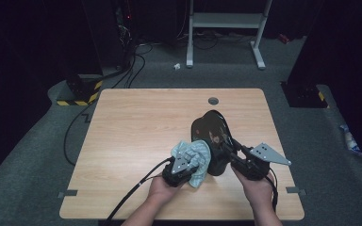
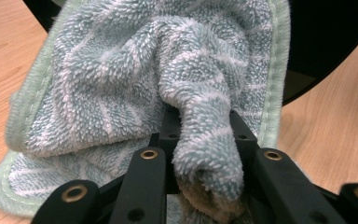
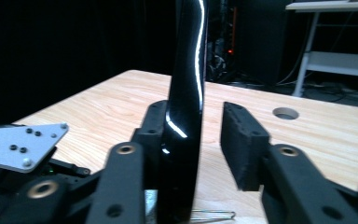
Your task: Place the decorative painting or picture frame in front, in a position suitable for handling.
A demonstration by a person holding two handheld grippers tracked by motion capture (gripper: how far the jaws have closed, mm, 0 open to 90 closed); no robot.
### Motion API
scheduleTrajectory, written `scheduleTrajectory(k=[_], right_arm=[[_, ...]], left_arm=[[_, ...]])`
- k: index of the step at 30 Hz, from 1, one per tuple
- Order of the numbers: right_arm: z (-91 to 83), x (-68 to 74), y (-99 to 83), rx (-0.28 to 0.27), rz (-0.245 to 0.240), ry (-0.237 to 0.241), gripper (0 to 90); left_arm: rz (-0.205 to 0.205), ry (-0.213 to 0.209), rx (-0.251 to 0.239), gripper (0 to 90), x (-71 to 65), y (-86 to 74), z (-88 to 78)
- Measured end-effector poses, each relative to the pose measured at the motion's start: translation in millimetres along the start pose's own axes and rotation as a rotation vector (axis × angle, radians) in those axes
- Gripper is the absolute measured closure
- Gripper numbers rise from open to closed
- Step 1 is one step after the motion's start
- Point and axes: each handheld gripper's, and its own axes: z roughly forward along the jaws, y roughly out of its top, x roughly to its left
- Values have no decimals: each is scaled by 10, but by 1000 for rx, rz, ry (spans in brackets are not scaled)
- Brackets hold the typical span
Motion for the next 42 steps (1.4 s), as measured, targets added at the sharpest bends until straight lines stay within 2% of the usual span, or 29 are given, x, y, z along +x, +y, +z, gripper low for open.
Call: scheduleTrajectory(k=[5,7,10,13,15,20,22,24,26,29,33,35,38,40,42], right_arm=[[-7,8,-4,5,-8,22,779],[-7,8,-3,5,-4,20,787],[-4,-22,-5,3,30,37,796],[1,-30,-8,-1,37,46,798],[6,-26,-10,-4,37,46,799],[-8,-32,-16,-9,42,43,800],[-19,-39,-17,-9,40,41,800],[-25,-38,-21,-10,41,40,801],[-27,-32,-20,-9,37,40,800],[-24,-12,-20,-11,30,41,801],[-25,-10,-21,-12,30,41,801],[-26,-12,-24,-13,33,38,801],[-27,-16,-26,-15,35,37,800],[-27,-19,-28,-16,38,35,801],[-27,-23,-29,-17,39,35,801]], left_arm=[[-10,-4,-2,733,8,3,3],[-5,-2,-2,734,8,13,5],[-22,-6,-5,738,7,60,11],[-22,-28,-18,742,-37,136,31],[-4,-59,-14,749,-120,193,64],[81,-140,-7,757,-487,253,135],[105,-166,-7,757,-583,263,137],[108,-173,-15,757,-614,276,124],[98,-179,-25,757,-584,294,97],[73,-148,-40,757,-466,325,68],[-8,-75,-45,759,-150,351,59],[-43,-21,-30,759,24,359,71],[-81,18,-7,759,181,357,92],[-81,13,-2,763,178,358,97],[-58,-9,0,765,89,367,92]])
